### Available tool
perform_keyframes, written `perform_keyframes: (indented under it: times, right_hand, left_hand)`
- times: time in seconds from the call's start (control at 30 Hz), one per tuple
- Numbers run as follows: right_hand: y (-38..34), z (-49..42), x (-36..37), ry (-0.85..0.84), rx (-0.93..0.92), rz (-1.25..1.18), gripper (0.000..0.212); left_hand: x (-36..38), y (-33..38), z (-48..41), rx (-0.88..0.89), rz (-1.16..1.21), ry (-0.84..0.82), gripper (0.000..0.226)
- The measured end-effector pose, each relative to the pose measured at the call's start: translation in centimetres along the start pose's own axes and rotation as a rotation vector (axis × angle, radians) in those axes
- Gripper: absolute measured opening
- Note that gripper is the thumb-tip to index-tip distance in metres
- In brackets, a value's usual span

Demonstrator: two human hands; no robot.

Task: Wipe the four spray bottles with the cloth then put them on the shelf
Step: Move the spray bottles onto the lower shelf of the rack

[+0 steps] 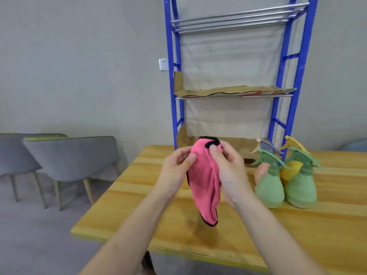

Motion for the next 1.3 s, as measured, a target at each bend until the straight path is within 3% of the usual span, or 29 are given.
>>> perform_keyframes:
  times: [0.27,0.47,0.7,0.83,1.0,1.3]
  right_hand:
    - [2.0,2.6,12.5,-0.285,0.0,0.0,0.013]
    - [8.4,3.0,16.2,-0.334,0.07,0.238,0.018]
    - [10.9,1.9,16.4,-0.328,-0.024,0.377,0.02]
    - [11.9,3.4,16.4,-0.551,-0.233,0.596,0.028]
    - [15.1,6.9,14.7,-0.85,-0.349,0.885,0.03]
    - [16.6,9.0,13.3,-0.933,-0.441,1.014,0.036]
  left_hand:
    - [-15.0,3.0,2.0,0.03,-0.065,0.252,0.026]
    - [-21.1,-1.6,1.7,-0.121,-0.168,0.356,0.037]
    - [-22.6,-5.5,-0.7,-0.084,-0.332,0.33,0.038]
    - [-24.2,-7.7,-0.3,-0.086,-0.52,0.314,0.034]
    - [-24.8,-9.6,3.2,-0.125,-0.693,0.287,0.034]
    - [-23.6,-10.4,7.3,-0.042,-0.887,0.187,0.037]
Point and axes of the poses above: each hand's wrist, its own z-axis away from the middle knuckle, its own x-axis out of the palm, y = z × x, the point moved 3 cm from there along -z, towards the middle knuckle, and after that the axes turned 9 degrees about y, right-handed, at the moved point
